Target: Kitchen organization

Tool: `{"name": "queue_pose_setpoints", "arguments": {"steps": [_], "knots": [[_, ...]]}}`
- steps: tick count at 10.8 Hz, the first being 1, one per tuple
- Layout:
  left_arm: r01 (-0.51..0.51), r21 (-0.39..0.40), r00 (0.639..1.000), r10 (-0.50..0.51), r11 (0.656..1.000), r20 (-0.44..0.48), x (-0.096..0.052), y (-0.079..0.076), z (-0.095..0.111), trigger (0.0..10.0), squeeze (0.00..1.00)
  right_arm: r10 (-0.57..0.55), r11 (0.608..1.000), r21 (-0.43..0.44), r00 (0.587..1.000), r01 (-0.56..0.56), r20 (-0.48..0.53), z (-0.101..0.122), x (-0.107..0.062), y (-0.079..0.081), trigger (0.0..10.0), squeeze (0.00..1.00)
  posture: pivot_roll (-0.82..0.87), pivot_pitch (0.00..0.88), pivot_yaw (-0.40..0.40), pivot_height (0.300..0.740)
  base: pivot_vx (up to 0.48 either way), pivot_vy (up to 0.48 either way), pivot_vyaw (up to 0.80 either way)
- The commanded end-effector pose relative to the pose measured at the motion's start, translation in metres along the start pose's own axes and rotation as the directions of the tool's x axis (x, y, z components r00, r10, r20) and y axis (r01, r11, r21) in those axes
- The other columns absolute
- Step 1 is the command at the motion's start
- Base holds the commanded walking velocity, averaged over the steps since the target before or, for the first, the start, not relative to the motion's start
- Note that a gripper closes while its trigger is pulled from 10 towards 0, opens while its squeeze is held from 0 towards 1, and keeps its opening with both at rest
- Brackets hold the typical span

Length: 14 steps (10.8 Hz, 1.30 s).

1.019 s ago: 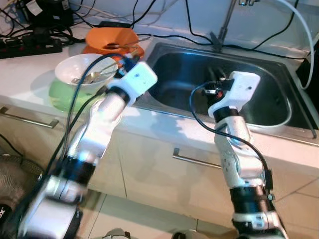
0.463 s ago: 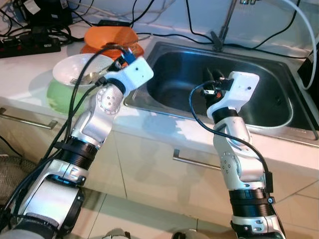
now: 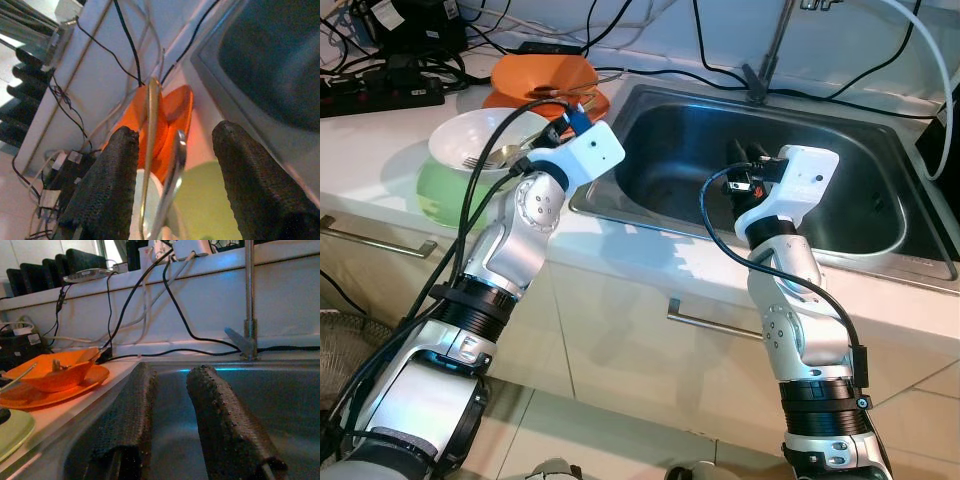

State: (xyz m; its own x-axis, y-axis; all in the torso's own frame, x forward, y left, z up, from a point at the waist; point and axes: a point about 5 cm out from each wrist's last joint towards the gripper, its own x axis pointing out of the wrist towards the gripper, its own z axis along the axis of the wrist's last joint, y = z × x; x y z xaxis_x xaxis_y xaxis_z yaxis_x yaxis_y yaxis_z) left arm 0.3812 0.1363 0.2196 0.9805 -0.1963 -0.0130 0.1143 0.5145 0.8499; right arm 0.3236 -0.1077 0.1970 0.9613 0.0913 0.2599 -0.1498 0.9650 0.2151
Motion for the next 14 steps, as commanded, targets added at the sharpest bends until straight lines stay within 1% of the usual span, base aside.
{"name": "queue_pose_setpoints", "arguments": {"steps": [1,2,3,9,12,14], "knots": [[0.012,0.009,1.0,-0.012,1.0,-0.013,0.001,-0.001,0.0,10.0,0.0,-0.013,1.0,0.007,1.0,0.013,0.012,0.004,-0.002,-0.003,10.0,0.0,0.01,0.027,-0.048,0.719,0.0,0.0,0.0],[0.012,0.006,1.0,-0.012,1.0,-0.019,0.001,-0.001,-0.001,2.4,0.0,-0.014,1.0,0.007,1.0,0.014,0.011,0.004,-0.002,-0.003,10.0,0.0,0.0,0.026,-0.045,0.719,0.0,0.0,0.0],[0.012,0.006,1.0,-0.012,1.0,-0.019,0.001,-0.001,-0.001,0.0,0.0,-0.015,1.0,0.007,1.0,0.015,0.009,0.004,-0.002,-0.003,10.0,0.0,0.0,0.027,-0.046,0.719,0.0,0.0,0.0],[0.008,0.025,1.0,-0.008,1.0,-0.019,0.003,0.0,-0.001,0.0,0.0,-0.024,1.0,0.017,1.0,0.024,-0.006,0.0,-0.003,-0.004,10.0,0.0,0.0,0.027,-0.045,0.719,0.0,0.0,0.0],[-0.015,0.039,1.0,0.016,0.999,-0.006,0.003,0.006,0.003,0.0,0.0,-0.024,0.999,0.021,1.0,0.024,-0.012,-0.002,-0.003,-0.004,10.0,0.0,0.01,0.027,-0.049,0.719,0.0,0.0,0.0],[-0.052,0.086,0.999,0.052,0.995,0.004,0.003,0.015,0.007,0.0,0.0,-0.024,0.999,0.022,1.0,0.025,-0.013,-0.002,-0.003,-0.004,10.0,0.0,0.01,0.025,-0.047,0.719,0.0,0.0,0.0]]}}
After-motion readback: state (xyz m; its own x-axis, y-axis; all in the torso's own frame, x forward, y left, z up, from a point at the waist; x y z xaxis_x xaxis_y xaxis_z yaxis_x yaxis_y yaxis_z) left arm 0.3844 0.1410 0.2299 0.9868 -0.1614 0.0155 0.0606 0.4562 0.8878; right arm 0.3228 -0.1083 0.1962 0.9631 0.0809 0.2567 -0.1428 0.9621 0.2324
